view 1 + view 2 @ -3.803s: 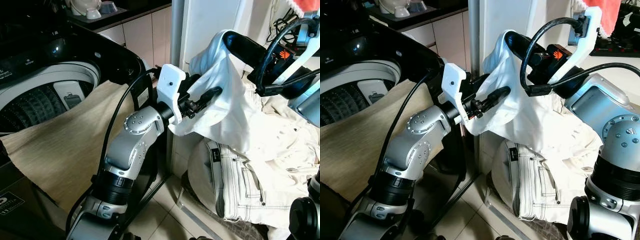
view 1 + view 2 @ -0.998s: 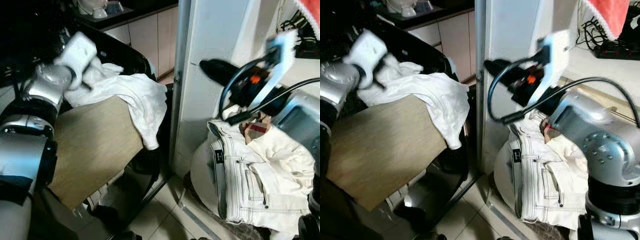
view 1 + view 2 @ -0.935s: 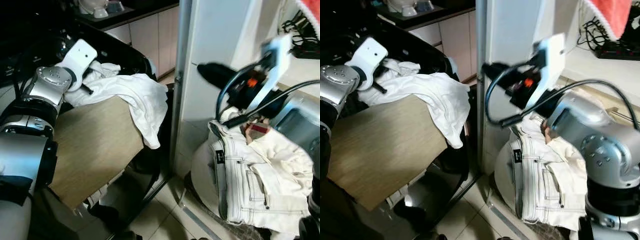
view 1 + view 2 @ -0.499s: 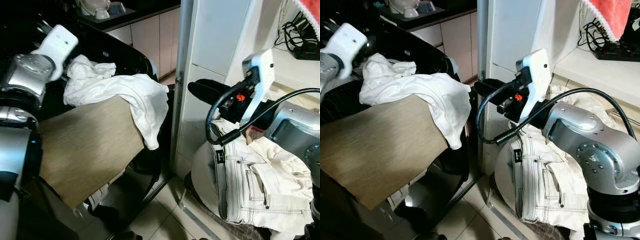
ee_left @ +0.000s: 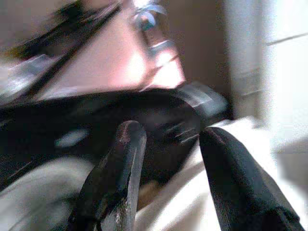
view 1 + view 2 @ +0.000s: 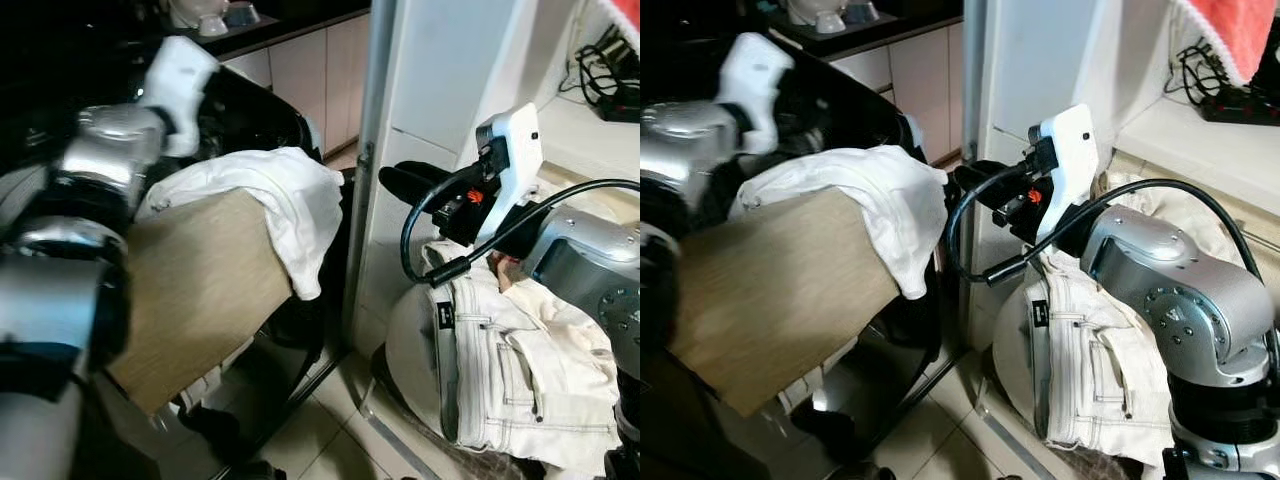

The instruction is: Clothes washing

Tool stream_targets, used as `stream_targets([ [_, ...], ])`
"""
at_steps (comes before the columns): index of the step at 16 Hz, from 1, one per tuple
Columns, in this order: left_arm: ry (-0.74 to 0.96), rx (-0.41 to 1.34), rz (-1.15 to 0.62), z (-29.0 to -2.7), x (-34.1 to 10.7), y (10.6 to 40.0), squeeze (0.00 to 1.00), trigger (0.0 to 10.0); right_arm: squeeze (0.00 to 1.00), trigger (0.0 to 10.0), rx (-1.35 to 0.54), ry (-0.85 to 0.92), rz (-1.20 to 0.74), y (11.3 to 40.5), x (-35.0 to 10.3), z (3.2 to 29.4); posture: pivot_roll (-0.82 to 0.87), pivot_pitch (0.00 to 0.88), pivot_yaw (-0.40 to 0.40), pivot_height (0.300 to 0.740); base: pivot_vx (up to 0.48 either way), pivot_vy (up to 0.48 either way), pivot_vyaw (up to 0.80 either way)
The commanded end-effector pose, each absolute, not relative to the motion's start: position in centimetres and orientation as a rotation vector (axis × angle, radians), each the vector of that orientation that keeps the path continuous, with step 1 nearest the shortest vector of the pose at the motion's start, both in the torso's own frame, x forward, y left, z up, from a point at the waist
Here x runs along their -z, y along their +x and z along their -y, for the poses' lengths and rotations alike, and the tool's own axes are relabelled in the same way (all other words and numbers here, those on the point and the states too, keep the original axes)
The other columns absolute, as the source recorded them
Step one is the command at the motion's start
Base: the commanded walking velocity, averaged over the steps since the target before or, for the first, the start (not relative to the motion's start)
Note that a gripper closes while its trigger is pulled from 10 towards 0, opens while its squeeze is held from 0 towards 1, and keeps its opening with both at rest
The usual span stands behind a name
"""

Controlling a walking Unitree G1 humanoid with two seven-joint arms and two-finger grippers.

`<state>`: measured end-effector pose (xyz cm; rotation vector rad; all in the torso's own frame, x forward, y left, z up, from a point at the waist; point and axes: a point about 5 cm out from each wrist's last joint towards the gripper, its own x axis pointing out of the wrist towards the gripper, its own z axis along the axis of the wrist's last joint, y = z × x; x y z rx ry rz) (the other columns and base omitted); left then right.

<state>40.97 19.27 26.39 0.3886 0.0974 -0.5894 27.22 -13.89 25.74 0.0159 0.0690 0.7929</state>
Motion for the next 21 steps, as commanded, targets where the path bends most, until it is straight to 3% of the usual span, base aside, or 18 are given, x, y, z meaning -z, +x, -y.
stream_targets([
  [1,0.414,0.686,-0.127,-18.5,-25.5,40.6,0.0,10.0,0.0,10.0,-0.793,0.004,-0.062,27.0,-25.9,14.0,-0.09,0.0,0.063,0.74,0.0,0.0,0.0],
  [4,0.518,0.829,-0.229,-17.6,-23.6,39.9,0.0,10.0,0.0,10.0,-0.808,-0.001,-0.071,26.7,-25.8,14.1,-0.1,0.0,0.068,0.74,0.0,0.0,0.0],
  [19,0.639,0.718,-0.366,-18.1,-20.8,40.0,0.0,10.0,0.0,10.0,-0.881,-0.102,-0.123,25.8,-24.8,13.6,-0.11,0.0,0.07,0.74,0.0,0.0,0.0],
  [20,0.635,0.715,-0.367,-18.1,-20.8,40.0,0.0,3.9,0.0,10.0,-0.882,-0.105,-0.123,25.8,-24.7,13.6,-0.11,0.0,0.07,0.74,0.0,0.0,0.0],
  [21,0.634,0.714,-0.367,-18.1,-20.8,39.9,0.0,0.0,0.0,10.0,-0.884,-0.108,-0.125,25.8,-24.7,13.6,-0.1,0.0,0.07,0.74,0.0,0.0,0.0],
])
